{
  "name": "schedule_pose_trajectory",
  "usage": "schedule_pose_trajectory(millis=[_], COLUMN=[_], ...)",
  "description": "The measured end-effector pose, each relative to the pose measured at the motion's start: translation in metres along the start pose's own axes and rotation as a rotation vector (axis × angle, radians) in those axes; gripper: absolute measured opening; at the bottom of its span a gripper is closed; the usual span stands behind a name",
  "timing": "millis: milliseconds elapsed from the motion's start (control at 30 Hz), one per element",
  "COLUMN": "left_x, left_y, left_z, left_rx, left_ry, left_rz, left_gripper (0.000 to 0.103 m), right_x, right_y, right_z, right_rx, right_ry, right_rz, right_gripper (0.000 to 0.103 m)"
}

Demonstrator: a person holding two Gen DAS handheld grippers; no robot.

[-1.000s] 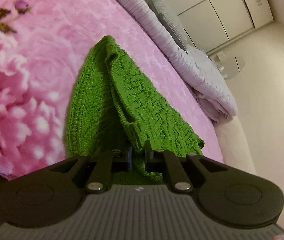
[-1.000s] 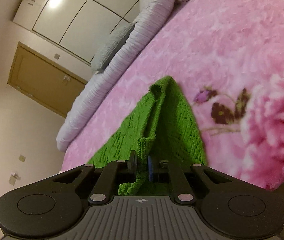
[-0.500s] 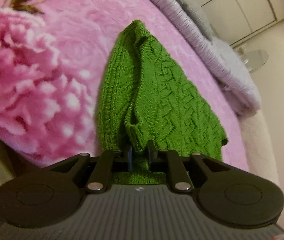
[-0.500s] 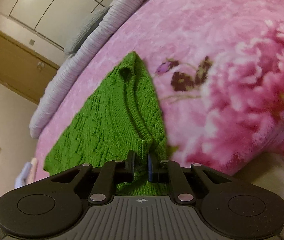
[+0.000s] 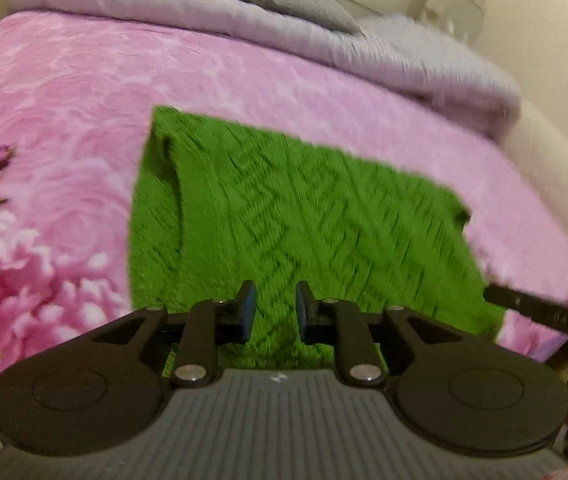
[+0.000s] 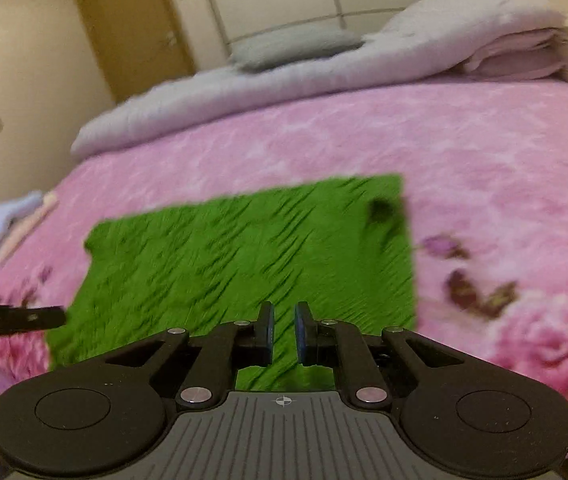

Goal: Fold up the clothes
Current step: 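Lay the hem down on the sweater and open both grippers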

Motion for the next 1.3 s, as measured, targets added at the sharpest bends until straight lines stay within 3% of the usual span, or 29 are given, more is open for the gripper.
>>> schedule_pose_trajectory(millis=[67,133,233,333,500,700,833,900,1000,1167,1300], left_x=[-0.009,-0.018,-0.027,-0.027,-0.025,-0.032,-0.031,-0.037,-0.059,-0.084,-0.075], left_y=[0.013,0.018,0.019,0.006,-0.054,-0.121,-0.126,-0.121,-0.117,-0.125,-0.129], left_z=[0.008,0.007,0.001,-0.008,-0.016,0.028,0.07,0.088,0.107,0.105,0.074], left_rx=[-0.02,-0.014,-0.049,-0.074,0.055,0.154,0.117,0.097,0.093,0.076,0.082], left_ry=[-0.038,-0.023,-0.023,-0.019,-0.004,-0.043,-0.048,-0.098,-0.154,-0.087,-0.064], left_rz=[0.024,0.025,0.023,0.001,0.006,0.074,0.144,0.191,0.143,-0.042,-0.115], left_gripper=[0.015,0.012,0.006,0.006,0.013,0.014,0.014,0.014,0.01,0.003,0.005], right_x=[-0.003,0.0,0.008,0.014,0.037,0.066,0.065,0.063,0.081,0.122,0.134], right_y=[0.015,0.03,0.037,0.03,-0.021,-0.078,-0.092,-0.093,-0.079,-0.068,-0.074], right_z=[0.013,0.024,0.016,0.011,0.005,0.058,0.098,0.118,0.144,0.136,0.102], right_rx=[-0.048,-0.103,-0.128,-0.178,-0.077,0.016,0.026,0.014,-0.062,-0.039,-0.029], right_ry=[0.018,0.048,0.016,-0.015,0.024,0.131,0.118,0.124,0.197,0.116,0.081], right_rz=[-0.056,-0.108,-0.099,-0.071,-0.027,-0.147,-0.232,-0.294,-0.349,-0.109,0.084], right_gripper=[0.011,0.01,0.01,0.01,0.011,0.011,0.011,0.011,0.011,0.01,0.011])
Point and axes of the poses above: each gripper's, at about its wrist camera, not at the fingertips, and z roughly the way its jaws point, x to its right, y to its underside, the point moved 9 cm from there along z, roughly the way its jaws point, and after that the axes turned 11 degrees about -z, right-handed, at the moved point
